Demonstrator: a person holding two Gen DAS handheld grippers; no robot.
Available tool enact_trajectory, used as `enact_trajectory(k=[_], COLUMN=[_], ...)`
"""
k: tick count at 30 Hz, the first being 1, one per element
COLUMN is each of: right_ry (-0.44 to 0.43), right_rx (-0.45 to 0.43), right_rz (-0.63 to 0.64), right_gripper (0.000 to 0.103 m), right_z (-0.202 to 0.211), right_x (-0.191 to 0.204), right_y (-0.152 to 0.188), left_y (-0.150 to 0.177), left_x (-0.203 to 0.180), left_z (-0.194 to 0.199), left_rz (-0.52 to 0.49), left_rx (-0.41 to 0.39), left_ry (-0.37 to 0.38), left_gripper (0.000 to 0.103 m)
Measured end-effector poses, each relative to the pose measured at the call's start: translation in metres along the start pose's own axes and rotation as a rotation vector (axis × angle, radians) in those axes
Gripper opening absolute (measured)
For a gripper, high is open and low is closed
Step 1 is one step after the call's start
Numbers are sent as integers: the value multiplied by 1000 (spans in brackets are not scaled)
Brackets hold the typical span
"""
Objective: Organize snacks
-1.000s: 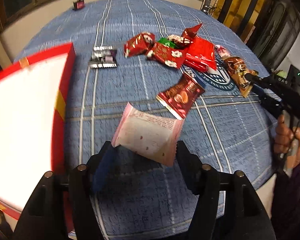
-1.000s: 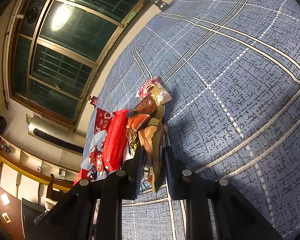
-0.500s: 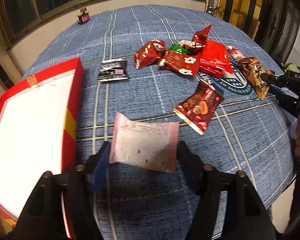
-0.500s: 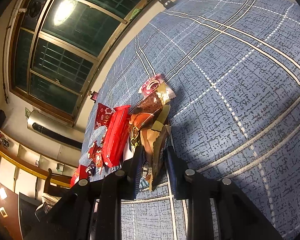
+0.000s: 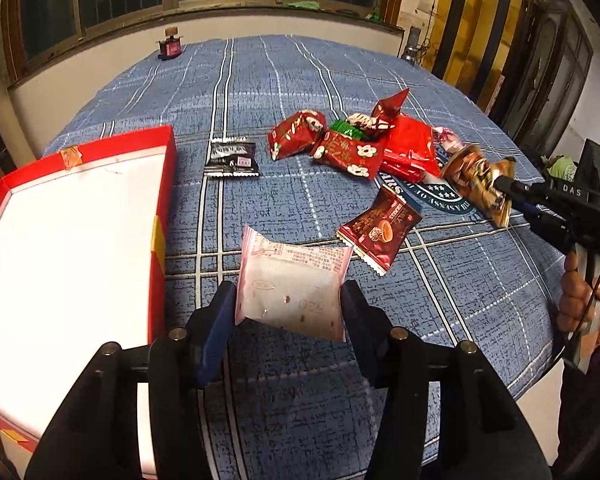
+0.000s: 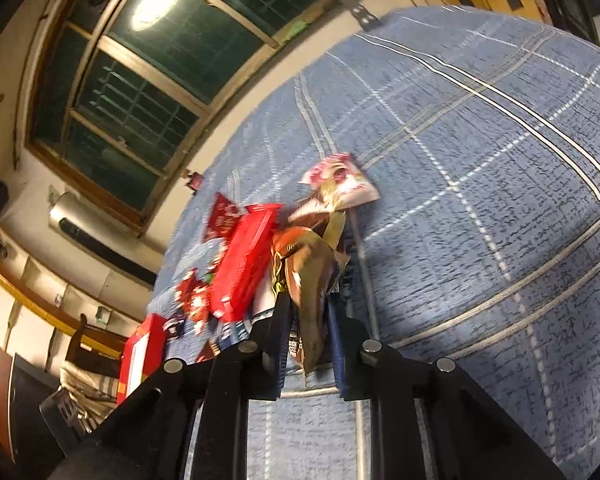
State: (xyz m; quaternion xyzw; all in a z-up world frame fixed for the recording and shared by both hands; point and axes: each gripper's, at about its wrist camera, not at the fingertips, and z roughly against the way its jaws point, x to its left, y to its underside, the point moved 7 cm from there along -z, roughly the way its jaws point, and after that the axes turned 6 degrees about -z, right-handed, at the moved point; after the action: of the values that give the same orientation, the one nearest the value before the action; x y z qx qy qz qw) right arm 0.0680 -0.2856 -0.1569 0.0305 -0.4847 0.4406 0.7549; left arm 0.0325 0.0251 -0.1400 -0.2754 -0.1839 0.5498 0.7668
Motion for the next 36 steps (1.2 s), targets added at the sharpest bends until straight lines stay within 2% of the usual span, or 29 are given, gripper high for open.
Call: enact_trajectory(k=[4, 7, 12, 15, 23, 26, 28, 29, 33, 34, 36], right_ry=[-94, -143, -213, -263, -258, -267, -281, -268, -35, 18, 108], right_rx=[65, 110, 176, 233, 254, 249, 244, 235, 141, 120, 92], right_rz=[-48, -52, -53, -83, -43, -28, -17, 6, 146, 171, 190], right_gripper=[17, 17, 17, 12, 10, 1, 0, 0, 0, 6, 6], right_z=[-3, -7, -17, -29, -47, -45, -42, -41, -44, -43, -42], right_x=[7, 21, 50, 67, 105, 116, 125, 129, 129, 125, 111], right_y=[19, 31, 45, 53, 69, 74, 75, 74, 70, 68, 63], left_y=[-2, -5, -9, -6, 18, 24, 26, 27, 27, 27, 25], left_x=[3, 11, 41, 64, 120, 132, 137, 139, 139, 138, 137], left_z=[13, 28, 54, 61, 63, 61, 60, 60, 58, 59, 60], left_rz=[11, 27, 69, 98, 193, 213, 219, 223, 223, 221, 217], left_rx=[-35, -66, -124, -132, -112, -103, -104, -102, -103, -106, -111], left_ry=[18, -5, -90, -135, -225, -234, -242, -242, -230, -226, -221], left_gripper=[52, 52, 52, 52, 52, 52, 52, 52, 52, 52, 52])
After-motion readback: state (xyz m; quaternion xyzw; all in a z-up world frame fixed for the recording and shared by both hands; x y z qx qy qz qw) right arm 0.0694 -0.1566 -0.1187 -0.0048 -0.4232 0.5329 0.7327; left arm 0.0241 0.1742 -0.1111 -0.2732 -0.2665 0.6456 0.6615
